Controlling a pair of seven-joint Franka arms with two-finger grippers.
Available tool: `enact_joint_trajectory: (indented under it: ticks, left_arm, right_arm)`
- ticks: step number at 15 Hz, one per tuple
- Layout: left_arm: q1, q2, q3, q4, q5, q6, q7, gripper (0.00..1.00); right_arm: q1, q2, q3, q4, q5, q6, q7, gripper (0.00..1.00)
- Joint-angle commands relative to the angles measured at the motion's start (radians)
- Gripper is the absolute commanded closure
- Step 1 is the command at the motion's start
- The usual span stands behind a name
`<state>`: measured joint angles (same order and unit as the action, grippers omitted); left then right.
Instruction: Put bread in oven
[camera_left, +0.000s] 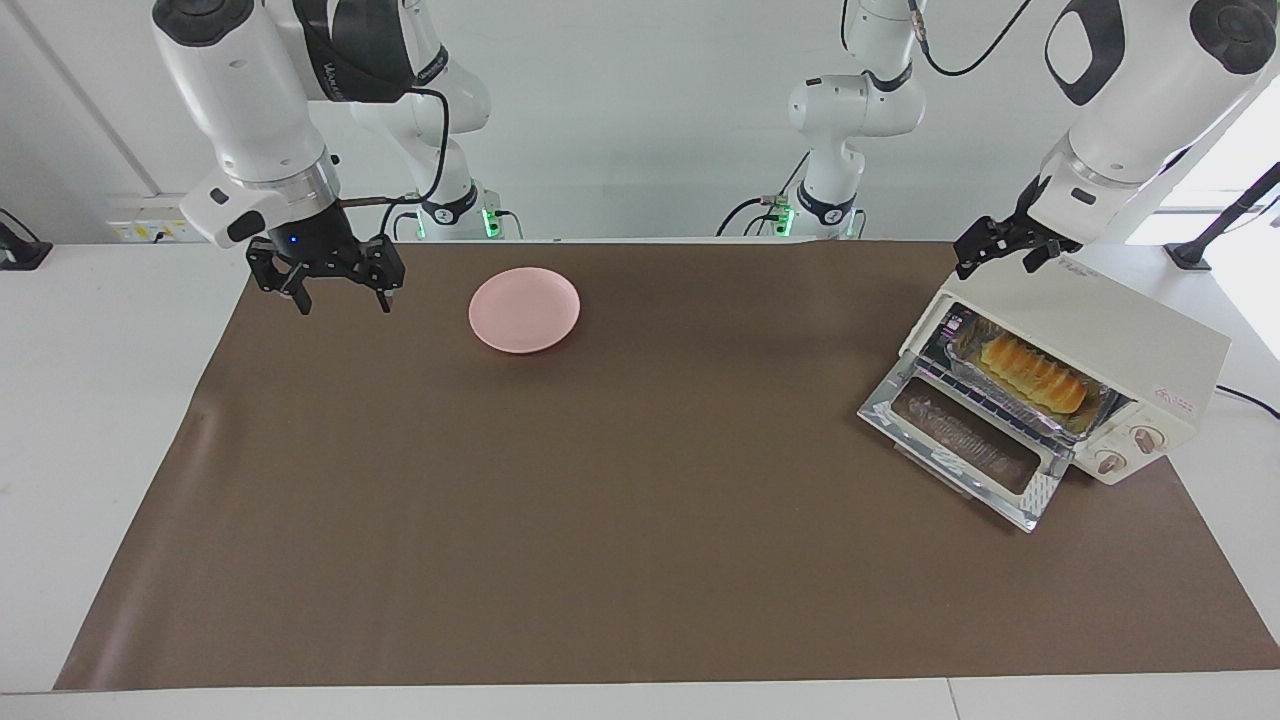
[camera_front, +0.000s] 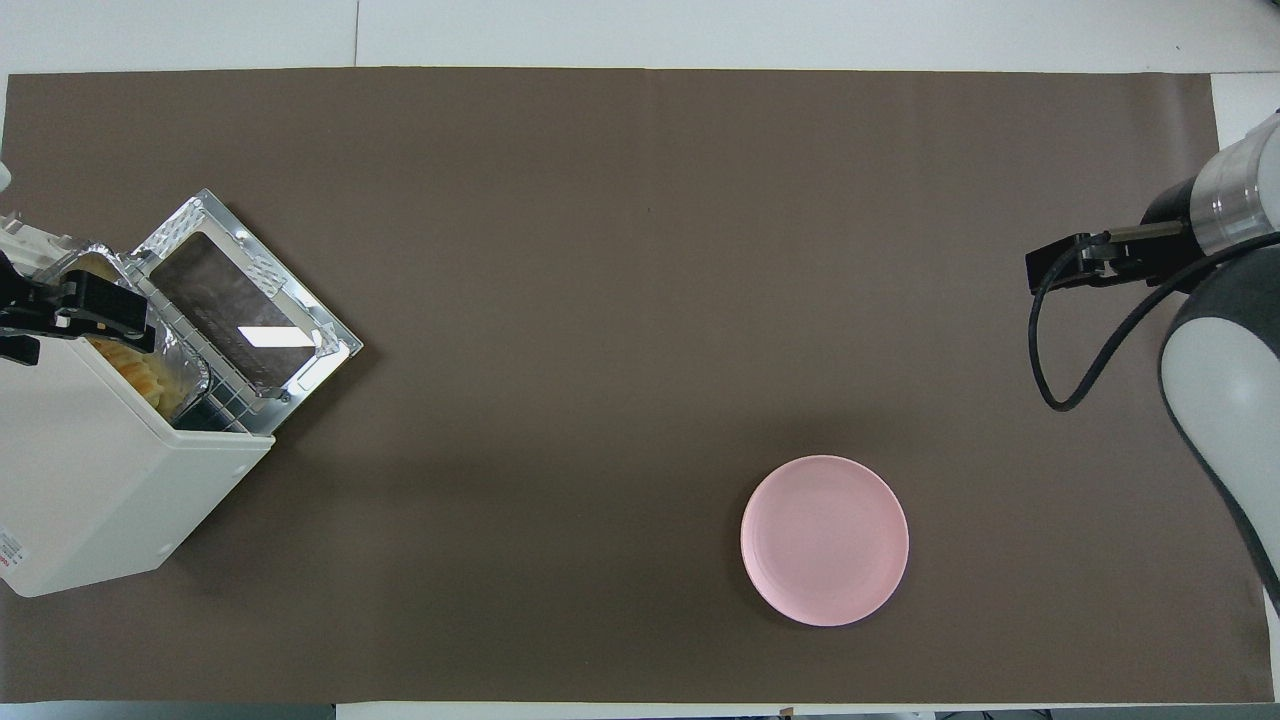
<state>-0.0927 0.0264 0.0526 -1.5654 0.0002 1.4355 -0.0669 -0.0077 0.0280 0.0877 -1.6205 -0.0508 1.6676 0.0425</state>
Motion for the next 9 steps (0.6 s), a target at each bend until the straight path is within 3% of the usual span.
enact_joint_trajectory:
  ticks: [1, 9]
  left_arm:
    - [0.007, -0.034, -0.005, -0.039, -0.008, 0.031, 0.004, 0.00]
    - [0.013, -0.029, -0.005, -0.035, -0.012, 0.126, 0.012, 0.00]
  right_arm:
    - [-0.017, -0.014, 0.010, -0.015, -0.011, -0.003, -0.024, 0.00]
    - [-0.017, -0.014, 0.012, -0.015, -0.011, -0.003, -0.024, 0.00]
